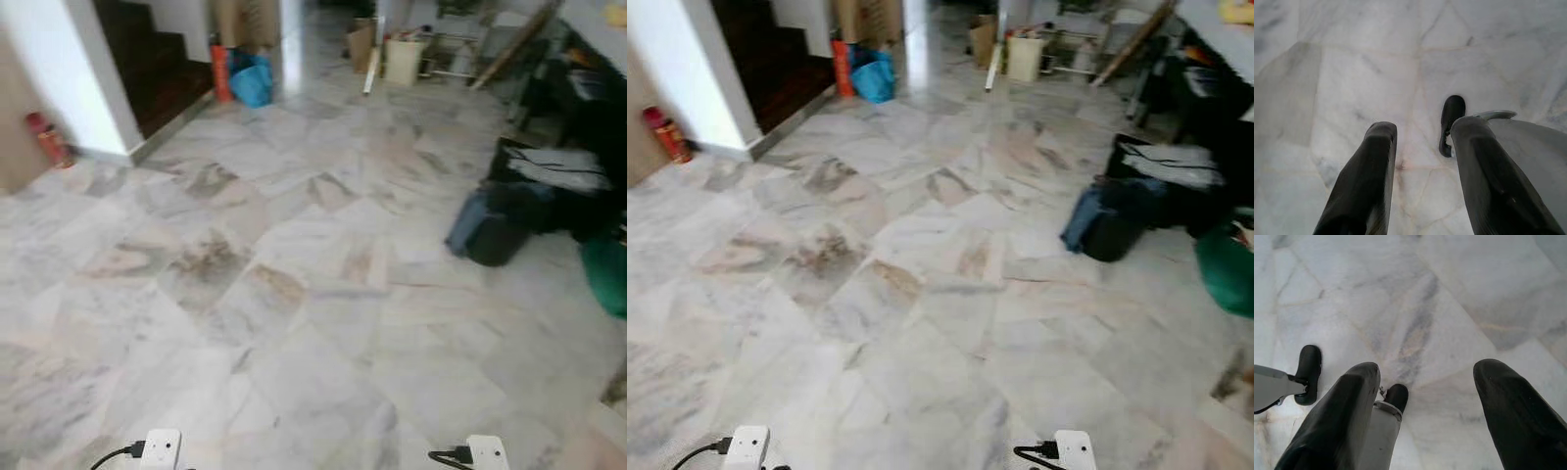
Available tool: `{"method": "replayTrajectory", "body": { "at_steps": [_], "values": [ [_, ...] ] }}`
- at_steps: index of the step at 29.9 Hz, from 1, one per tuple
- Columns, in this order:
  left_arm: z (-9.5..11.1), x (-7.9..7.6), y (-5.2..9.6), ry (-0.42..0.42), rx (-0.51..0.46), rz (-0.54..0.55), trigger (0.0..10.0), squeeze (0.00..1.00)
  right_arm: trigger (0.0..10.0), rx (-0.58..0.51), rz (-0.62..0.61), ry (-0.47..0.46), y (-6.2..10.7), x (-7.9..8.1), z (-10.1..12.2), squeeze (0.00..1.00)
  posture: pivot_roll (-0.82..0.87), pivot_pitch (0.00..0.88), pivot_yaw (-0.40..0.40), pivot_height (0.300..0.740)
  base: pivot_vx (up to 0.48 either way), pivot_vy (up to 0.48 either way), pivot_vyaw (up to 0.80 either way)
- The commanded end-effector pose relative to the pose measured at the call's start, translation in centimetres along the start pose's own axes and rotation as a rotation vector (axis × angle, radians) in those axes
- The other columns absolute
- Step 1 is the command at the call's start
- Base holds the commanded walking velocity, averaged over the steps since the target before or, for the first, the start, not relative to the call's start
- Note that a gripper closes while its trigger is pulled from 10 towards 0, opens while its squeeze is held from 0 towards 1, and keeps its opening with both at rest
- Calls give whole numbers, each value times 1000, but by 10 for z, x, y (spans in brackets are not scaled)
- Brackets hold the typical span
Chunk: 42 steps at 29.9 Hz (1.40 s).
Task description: Move the pillow to the sofa from floor
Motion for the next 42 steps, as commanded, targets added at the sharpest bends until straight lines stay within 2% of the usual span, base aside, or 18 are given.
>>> {"method": "replayTrajectory", "body": {
  "at_steps": [1, 13, 20, 28, 33, 39, 42],
  "values": [
    [-3, 1, 0, -12, 20, 2, 10000, 0, 10000, 2, -6, -5, 1, -3, -2, 0, 29, 0, -23, 740, 0, 0, 800],
    [0, -2, -1, -22, 16, -12, 10000, 0, 10000, 4, -3, 4, 1, -3, -2, 0, 31, 0, -29, 740, 0, 0, 800],
    [-17, -9, 2, -16, 41, -16, 10000, 0, 10000, 10, 8, 28, 1, -3, -2, 0, 38, 0, -35, 740, 0, 0, 800],
    [-23, -21, 2, -8, 43, -28, 10000, 0, 10000, 8, 14, 33, 1, -1, -2, 0, 45, 0, -35, 740, 0, 0, 800],
    [-20, -14, 2, -14, 42, -22, 10000, 0, 10000, 9, 19, 37, 1, 0, -2, 0, 48, 0, -33, 740, 0, 0, 800],
    [-20, -13, 2, -15, 41, -21, 10000, 0, 10000, 10, 5, 27, 1, -1, -3, 0, 50, 0, -32, 740, 0, 0, 800],
    [-20, -13, 2, -21, 45, -24, 10000, 0, 10000, 16, 24, 53, 1, 0, -3, 0, 50, 0, -33, 740, 0, 0, 800]
  ]
}}
Point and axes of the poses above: a point about 5 cm out from each wrist's last joint towards the gripper, its own y axis pointing back from the gripper into the wrist, its own z axis along the axis of the wrist's last joint, x = y × z, the point moved 1 cm from there along -y, pointing out of the wrist towards the gripper, and after that the axes turned 10 degrees about y, right-handed, at the moved point
